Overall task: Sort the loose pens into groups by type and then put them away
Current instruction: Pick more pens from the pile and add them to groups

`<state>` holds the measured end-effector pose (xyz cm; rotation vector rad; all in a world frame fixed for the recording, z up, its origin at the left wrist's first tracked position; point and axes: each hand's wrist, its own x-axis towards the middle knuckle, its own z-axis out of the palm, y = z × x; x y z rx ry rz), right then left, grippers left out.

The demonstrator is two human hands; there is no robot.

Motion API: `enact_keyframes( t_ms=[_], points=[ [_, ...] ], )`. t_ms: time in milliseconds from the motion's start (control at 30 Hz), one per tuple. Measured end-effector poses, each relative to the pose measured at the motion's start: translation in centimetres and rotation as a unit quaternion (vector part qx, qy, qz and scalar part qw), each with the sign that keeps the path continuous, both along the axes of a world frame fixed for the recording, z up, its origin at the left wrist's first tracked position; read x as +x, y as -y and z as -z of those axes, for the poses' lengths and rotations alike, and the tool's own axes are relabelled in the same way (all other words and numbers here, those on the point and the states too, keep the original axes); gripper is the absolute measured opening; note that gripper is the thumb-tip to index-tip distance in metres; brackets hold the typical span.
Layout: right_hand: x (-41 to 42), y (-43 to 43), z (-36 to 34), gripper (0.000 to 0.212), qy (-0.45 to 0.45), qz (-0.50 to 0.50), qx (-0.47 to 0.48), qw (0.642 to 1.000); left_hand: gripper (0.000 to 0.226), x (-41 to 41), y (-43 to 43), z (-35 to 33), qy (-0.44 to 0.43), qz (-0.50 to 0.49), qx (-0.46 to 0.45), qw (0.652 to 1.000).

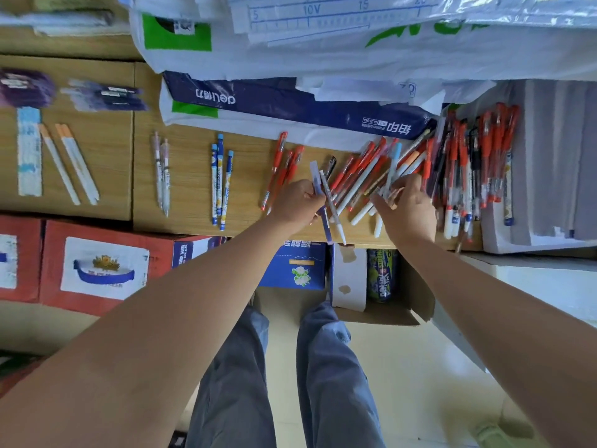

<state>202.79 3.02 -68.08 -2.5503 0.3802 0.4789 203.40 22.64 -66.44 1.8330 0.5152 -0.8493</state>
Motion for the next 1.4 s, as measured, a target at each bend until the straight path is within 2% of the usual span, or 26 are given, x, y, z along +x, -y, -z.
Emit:
enact_keyframes(
  t_ms=[67, 167, 300, 400, 500, 667, 767, 867, 1033, 1200, 1300, 1400],
  points=[
    [-0.4, -1.1, -0.1, 0.037, 0.002, -0.052, 0.015, 0.999, 0.022, -0.4, -0.6, 0.4, -0.005, -0.015, -0.008, 1.000],
    [-1.2, -3.4, 0.0, 0.036, -0.048, -0.156, 0.009, 0.987, 0.018, -1.2, -1.4, 1.1, 0.009, -0.015, 0.008, 1.000],
    [-1.6, -6.9, 0.7, 0.039, -0.082, -0.210, -0.036, 0.973, 0.022, -2.3, -2.8, 1.8, 0.027, 0.000, 0.081, 0.996],
    [-1.7, -8.9, 1.0, 0.038, -0.084, -0.240, -0.057, 0.965, 0.022, -2.9, -4.1, 2.3, 0.034, -0.019, 0.098, 0.994],
    [-1.4, -10.3, 1.4, 0.032, -0.084, -0.219, -0.033, 0.971, 0.021, -3.2, -4.9, 2.6, 0.038, -0.042, 0.088, 0.994],
    [0.1, -10.5, 1.4, 0.029, -0.070, -0.099, 0.050, 0.991, 0.015, -3.4, -6.0, 2.6, 0.040, -0.091, 0.039, 0.994],
    [1.3, -10.7, 1.2, 0.032, -0.077, -0.097, 0.072, 0.990, 0.016, -3.3, -6.9, 2.4, 0.031, -0.112, 0.007, 0.993],
    [2.1, -11.6, 1.5, 0.033, -0.110, -0.120, 0.061, 0.985, 0.020, -3.4, -8.1, 2.2, 0.024, -0.121, 0.003, 0.992],
    [2.2, -12.9, 1.5, 0.031, -0.125, -0.144, 0.008, 0.982, 0.014, -3.7, -10.3, 1.6, 0.011, -0.133, 0.014, 0.991],
    [1.9, -13.5, 1.1, 0.027, -0.108, -0.114, 0.009, 0.988, 0.015, -3.8, -11.8, 0.8, 0.016, -0.162, -0.005, 0.987],
    [1.9, -14.5, 0.1, 0.021, -0.088, -0.066, 0.085, 0.990, 0.013, -4.0, -12.8, 0.1, 0.005, -0.200, -0.027, 0.979],
    [1.9, -16.0, -1.3, 0.013, -0.111, -0.022, 0.201, 0.973, 0.013, -4.1, -14.1, -0.6, 0.002, -0.235, -0.031, 0.972]
  ],
)
